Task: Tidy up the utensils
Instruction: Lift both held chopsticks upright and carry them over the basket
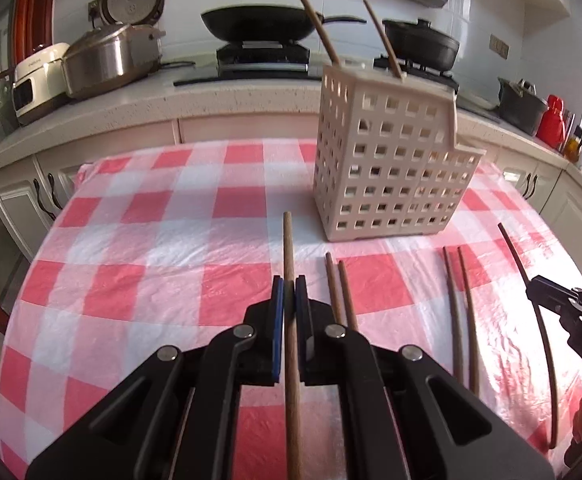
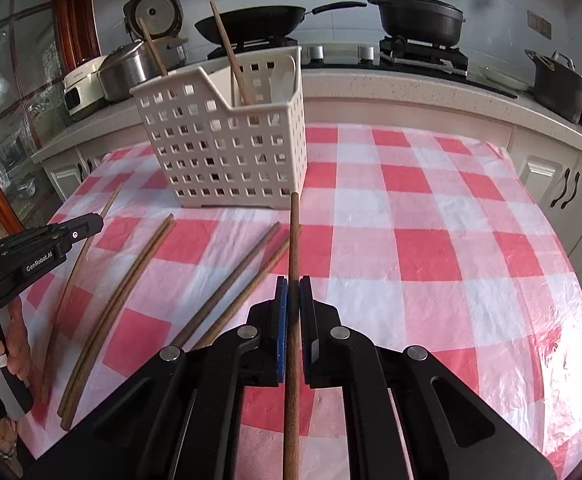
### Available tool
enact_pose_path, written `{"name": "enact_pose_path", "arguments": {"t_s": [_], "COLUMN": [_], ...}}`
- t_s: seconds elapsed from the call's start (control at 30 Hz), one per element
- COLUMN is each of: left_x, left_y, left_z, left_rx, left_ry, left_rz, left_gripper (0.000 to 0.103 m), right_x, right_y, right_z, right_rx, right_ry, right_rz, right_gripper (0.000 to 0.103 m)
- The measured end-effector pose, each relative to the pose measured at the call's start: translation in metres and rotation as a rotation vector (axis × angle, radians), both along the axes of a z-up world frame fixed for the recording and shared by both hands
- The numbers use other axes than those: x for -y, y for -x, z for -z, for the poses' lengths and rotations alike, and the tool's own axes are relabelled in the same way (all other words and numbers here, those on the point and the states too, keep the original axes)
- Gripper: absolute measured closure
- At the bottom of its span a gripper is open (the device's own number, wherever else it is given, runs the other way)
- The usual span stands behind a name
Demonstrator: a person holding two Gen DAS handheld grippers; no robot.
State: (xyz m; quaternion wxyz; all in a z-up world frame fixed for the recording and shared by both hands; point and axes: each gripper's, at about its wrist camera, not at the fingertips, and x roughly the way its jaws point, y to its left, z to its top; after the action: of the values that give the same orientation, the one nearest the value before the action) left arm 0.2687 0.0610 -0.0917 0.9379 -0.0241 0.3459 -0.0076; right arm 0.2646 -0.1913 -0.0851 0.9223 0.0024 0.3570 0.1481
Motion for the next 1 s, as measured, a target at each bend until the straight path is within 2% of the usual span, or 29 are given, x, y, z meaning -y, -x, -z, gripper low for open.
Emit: {"name": "enact_pose_path", "arguments": {"t_s": [0.2, 0.47, 0.87, 1.0], "left_x": [-0.005, -0.007, -0.003, 0.002], "left_y": [0.034, 0.075, 0.117, 0.125], "left_z": [-0.032, -0.068, -0.095, -0.101], "left_rx": [0.108, 0.252, 0.368, 0.394], "left_ry": [0.026, 0.045, 0.026, 0.007], "left_rz": [-0.004, -0.013, 0.002, 0.007], "left_gripper": [0.097, 0.097, 0.097, 0.097], "right_x": [0.006, 0.004, -0.008, -0.009], "right_y": [0.014, 0.034, 0.069, 0.073], "right_z": [-0.031, -0.061, -0.089, -0.09], "right_rx": [0.105, 0.21, 0.32, 0.327], "right_ry": [-0.073, -0.09, -0.031, -0.025], "right_rz": [0.005, -0.008, -0.047, -0.051], "right_gripper": [0.097, 0.097, 0.097, 0.097]}}
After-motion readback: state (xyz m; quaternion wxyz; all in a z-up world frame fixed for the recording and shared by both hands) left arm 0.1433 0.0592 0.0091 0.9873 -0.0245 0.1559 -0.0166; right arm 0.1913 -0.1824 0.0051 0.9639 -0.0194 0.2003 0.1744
